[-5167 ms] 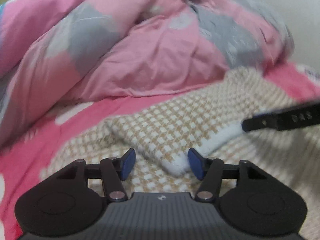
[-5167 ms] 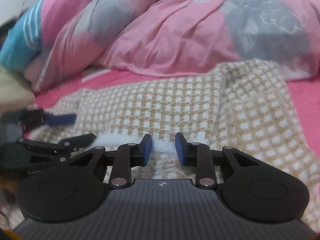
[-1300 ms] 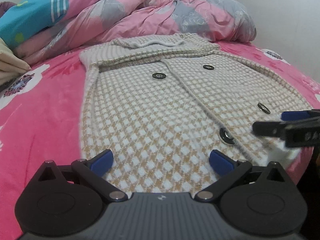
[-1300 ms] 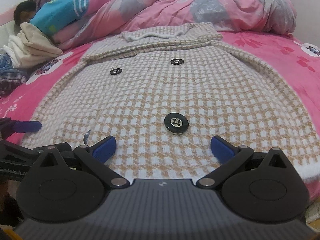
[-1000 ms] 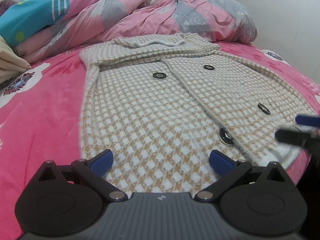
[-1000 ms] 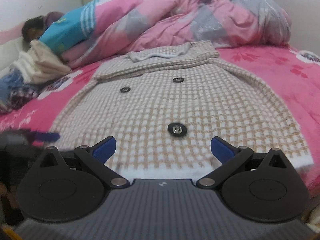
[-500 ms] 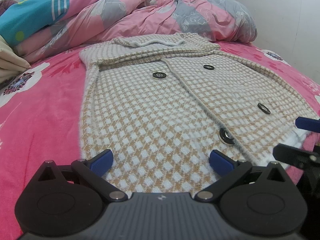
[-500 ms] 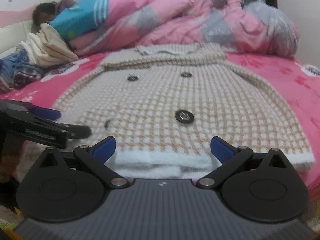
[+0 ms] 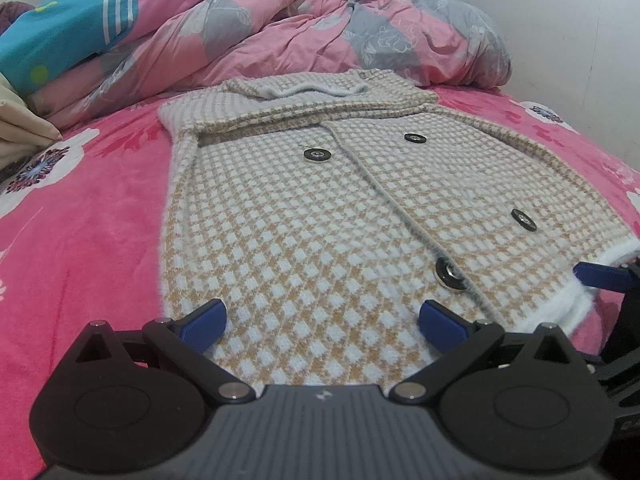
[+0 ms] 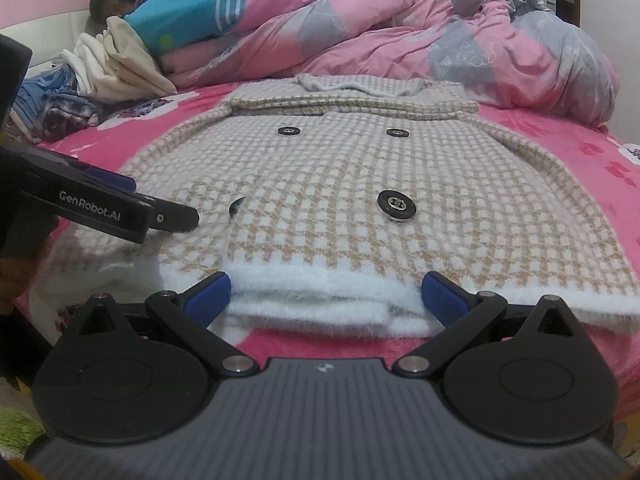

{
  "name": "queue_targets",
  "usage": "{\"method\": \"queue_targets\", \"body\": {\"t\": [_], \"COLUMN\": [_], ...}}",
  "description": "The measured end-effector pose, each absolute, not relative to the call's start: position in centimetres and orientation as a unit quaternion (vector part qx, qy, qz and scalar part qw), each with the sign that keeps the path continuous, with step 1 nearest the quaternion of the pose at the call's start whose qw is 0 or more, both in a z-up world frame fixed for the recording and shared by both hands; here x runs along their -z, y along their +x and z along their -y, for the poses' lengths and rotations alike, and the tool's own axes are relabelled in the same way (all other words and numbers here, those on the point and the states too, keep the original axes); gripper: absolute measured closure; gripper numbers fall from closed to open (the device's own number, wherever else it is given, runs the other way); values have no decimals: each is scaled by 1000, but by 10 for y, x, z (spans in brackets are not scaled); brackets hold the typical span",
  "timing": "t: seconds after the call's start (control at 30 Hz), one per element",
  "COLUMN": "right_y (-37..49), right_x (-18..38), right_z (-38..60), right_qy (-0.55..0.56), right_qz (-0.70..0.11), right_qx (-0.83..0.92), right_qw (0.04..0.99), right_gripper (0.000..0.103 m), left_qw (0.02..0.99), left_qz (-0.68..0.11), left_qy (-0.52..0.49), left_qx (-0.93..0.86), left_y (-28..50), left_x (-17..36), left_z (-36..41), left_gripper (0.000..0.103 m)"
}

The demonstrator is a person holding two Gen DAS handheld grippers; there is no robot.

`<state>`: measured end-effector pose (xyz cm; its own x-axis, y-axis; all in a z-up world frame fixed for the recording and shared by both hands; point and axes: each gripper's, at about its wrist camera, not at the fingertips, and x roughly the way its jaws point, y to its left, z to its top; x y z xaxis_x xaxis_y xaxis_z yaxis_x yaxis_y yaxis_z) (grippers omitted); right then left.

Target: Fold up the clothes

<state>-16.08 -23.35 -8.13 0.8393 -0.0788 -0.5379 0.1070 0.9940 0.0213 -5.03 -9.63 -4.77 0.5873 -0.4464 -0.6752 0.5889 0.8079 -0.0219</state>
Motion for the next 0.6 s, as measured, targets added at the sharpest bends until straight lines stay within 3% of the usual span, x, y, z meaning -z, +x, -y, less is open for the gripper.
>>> {"method": "queue_targets", "body": {"t": [0.6], "right_y": [-164], "right_x": [80], "right_z": [234], "right_qy": [31], "right_qz": [-266], "right_qx": [49], "right_qw": [962], "right_gripper": [1], "left_qw": [874], "left_qz": [-306], "left_qy": [80], "left_qx": [370], "left_y": [-101], "left_x": [39], "left_z": [29], "left_gripper": [0]}}
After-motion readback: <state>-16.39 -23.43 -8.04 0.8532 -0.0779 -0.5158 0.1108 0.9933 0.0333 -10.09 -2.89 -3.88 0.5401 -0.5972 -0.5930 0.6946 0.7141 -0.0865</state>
